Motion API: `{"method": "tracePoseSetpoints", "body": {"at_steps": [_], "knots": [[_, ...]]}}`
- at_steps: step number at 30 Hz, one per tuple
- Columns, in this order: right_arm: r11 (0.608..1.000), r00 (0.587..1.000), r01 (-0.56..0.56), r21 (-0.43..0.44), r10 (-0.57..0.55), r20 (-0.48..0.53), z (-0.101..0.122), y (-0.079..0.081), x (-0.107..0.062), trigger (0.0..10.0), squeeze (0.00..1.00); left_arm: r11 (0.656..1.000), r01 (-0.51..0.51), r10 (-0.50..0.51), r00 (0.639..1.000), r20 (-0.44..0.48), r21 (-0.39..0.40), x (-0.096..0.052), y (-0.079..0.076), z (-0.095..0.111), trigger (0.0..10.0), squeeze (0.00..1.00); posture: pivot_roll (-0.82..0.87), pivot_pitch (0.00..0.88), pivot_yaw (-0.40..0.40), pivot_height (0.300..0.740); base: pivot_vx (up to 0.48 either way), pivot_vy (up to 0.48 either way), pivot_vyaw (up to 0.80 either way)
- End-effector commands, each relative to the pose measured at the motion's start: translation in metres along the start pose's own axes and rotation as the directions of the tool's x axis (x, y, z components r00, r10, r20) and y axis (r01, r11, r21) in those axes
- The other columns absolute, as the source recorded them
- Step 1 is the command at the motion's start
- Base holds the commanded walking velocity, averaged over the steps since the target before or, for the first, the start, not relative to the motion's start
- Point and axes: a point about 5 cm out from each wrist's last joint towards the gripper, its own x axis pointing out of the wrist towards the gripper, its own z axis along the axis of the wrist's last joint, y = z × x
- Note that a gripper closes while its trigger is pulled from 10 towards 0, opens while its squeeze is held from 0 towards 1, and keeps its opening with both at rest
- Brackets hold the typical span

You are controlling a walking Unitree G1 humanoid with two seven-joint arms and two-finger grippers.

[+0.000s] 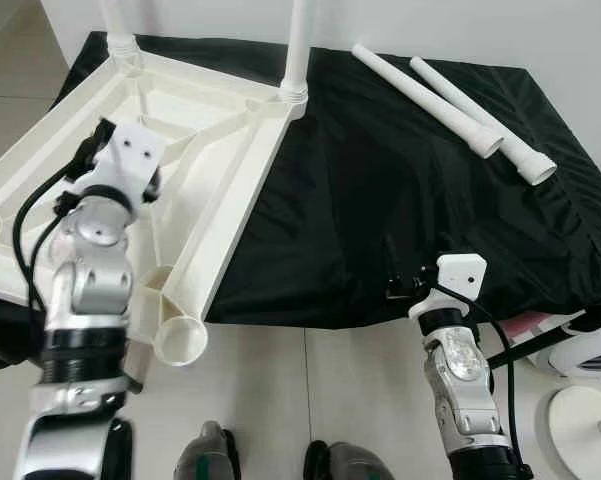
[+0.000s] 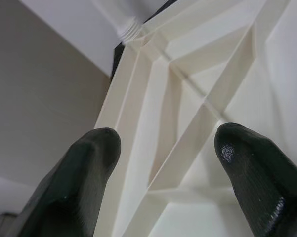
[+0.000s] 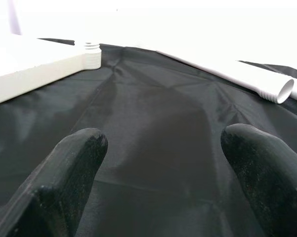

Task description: Building children table

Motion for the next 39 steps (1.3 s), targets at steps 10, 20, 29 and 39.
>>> {"method": "tracePoseSetpoints", "body": {"at_steps": [10,20,29,39], "knots": [[1.000,1.000,-0.014,0.006,0.014,-0.020,-0.004,0.001,0.002,10.0,0.00,0.986,0.092,-0.080,0.993,-0.089,0.137,-0.008,-0.011,-0.020,10.0,0.00,0.07,0.059,-0.087,0.740,0.000,0.000,0.00],[1.000,1.000,-0.014,0.001,0.014,-0.021,-0.004,-0.002,0.002,10.0,0.00,0.946,0.278,-0.271,0.960,-0.063,0.164,-0.017,-0.039,-0.017,10.0,0.00,0.06,0.069,-0.088,0.740,0.000,0.000,0.00],[1.000,1.000,0.002,-0.006,-0.002,-0.016,-0.003,-0.006,0.002,10.0,0.00,0.894,0.394,-0.401,0.916,-0.009,0.214,-0.016,-0.066,-0.004,10.0,0.00,0.04,0.070,-0.073,0.740,0.000,0.000,0.00],[1.000,1.000,0.020,-0.009,-0.020,-0.012,-0.002,-0.008,0.001,10.0,0.00,0.875,0.441,-0.456,0.890,0.031,0.200,-0.014,-0.086,0.009,10.0,0.00,0.02,0.071,-0.065,0.740,0.000,0.000,0.00]]}}
